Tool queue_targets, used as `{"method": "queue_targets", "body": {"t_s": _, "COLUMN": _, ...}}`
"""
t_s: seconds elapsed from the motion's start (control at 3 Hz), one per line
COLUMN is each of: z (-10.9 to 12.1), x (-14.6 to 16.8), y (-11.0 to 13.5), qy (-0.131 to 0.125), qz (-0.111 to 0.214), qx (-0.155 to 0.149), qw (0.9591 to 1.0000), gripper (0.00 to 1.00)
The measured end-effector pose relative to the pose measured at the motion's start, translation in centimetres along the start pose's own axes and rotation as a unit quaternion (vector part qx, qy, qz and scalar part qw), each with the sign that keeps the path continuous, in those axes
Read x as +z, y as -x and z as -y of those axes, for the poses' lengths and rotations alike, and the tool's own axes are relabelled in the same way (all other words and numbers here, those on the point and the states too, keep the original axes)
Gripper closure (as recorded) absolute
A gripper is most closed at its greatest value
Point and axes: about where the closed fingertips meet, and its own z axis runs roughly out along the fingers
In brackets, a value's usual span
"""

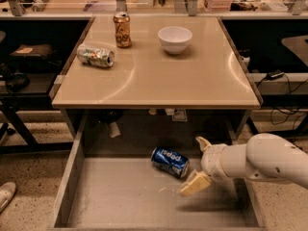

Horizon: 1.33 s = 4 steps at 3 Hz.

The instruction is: Pick pepsi can from top drawer and place on counter

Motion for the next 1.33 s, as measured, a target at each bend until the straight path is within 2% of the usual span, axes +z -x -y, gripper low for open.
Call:
{"method": "queue_targets", "body": {"t_s": 0.33, "z": 0.3, "x": 1.5, "y": 2.4, "qy": -0.006, "qz": 0.031, "qx": -0.023, "qw": 0.9992, "gripper": 0.0}}
{"method": "queue_targets", "body": {"t_s": 0.67, "z": 0.0, "x": 3.0, "y": 3.3, "qy": 0.004, "qz": 0.041, "qx": -0.029, "qw": 0.9987, "gripper": 0.0}}
{"method": "queue_targets", "body": {"t_s": 1.33, "z": -0.2, "x": 6.9, "y": 0.2, "qy": 0.035, "qz": 0.005, "qx": 0.006, "qw": 0.9994, "gripper": 0.0}}
